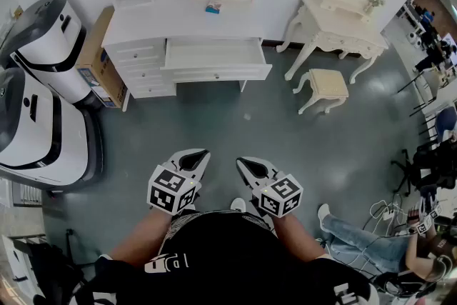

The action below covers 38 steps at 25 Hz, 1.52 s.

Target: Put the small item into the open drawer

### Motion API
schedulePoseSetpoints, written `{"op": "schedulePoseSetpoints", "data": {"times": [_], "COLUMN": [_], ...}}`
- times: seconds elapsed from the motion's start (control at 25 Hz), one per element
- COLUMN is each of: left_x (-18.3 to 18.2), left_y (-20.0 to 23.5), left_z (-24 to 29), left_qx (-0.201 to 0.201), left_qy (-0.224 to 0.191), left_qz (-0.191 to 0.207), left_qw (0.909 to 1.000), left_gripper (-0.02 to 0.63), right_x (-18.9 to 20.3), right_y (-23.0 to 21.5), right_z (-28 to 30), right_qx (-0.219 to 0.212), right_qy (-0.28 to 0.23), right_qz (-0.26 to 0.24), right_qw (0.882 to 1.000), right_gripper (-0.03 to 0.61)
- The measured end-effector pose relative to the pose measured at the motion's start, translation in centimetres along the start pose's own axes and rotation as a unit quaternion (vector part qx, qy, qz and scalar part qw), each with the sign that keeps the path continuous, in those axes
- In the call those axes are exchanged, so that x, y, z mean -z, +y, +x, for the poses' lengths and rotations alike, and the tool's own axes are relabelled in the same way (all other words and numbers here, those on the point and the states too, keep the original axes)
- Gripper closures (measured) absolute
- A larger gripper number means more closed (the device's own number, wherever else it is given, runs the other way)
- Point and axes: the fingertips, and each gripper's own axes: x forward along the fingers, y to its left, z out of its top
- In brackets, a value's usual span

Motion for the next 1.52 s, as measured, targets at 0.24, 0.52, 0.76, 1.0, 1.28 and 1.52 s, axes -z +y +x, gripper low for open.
{"op": "schedulePoseSetpoints", "data": {"times": [0.24,0.52,0.76,1.0,1.28,1.52], "left_x": [-0.1,0.1,0.2,0.9,2.0,3.1], "left_y": [0.2,0.5,1.2,3.4,6.5,9.2], "left_z": [-0.4,-0.7,-0.9,-2.4,-4.8,-6.5], "left_qx": [-0.001,0.002,0.005,0.001,0.005,0.011], "left_qy": [-0.002,-0.002,-0.006,-0.007,0.001,0.008], "left_qz": [0.003,0.004,-0.001,-0.008,-0.009,-0.009], "left_qw": [1.0000,1.0000,1.0000,0.9999,1.0000,0.9999], "left_gripper": [0.598,0.598,0.598,0.598,0.598,0.598], "right_x": [0.0,0.0,-0.5,0.2,0.2,0.7], "right_y": [0.4,0.9,1.3,2.5,5.3,7.2], "right_z": [0.2,0.3,0.8,2.3,5.9,8.3], "right_qx": [-0.001,-0.002,0.009,0.005,0.006,0.025], "right_qy": [-0.001,-0.008,-0.018,0.002,0.004,-0.001], "right_qz": [-0.001,0.004,0.000,0.003,-0.003,0.017], "right_qw": [1.000,1.000,1.000,1.000,1.000,1.000], "right_gripper": [0.572,0.572,0.569,0.569,0.569,0.569]}}
